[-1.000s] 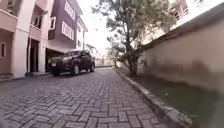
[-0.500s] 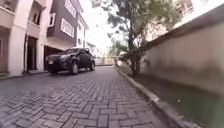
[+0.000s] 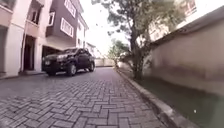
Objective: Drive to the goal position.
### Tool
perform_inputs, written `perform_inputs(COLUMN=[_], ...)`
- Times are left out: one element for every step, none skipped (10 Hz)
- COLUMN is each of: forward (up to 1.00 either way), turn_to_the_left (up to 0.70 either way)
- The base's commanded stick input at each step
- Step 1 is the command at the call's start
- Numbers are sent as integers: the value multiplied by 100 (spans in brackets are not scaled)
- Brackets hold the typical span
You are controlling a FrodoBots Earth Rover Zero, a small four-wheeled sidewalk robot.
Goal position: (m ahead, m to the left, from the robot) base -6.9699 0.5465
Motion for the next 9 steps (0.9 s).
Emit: perform_inputs(forward=[70, 70, 70, 70, 70, 70, 70, 70, 70], turn_to_the_left=[0, 0, 0, 0, 0, 0, 0, 0, 0])
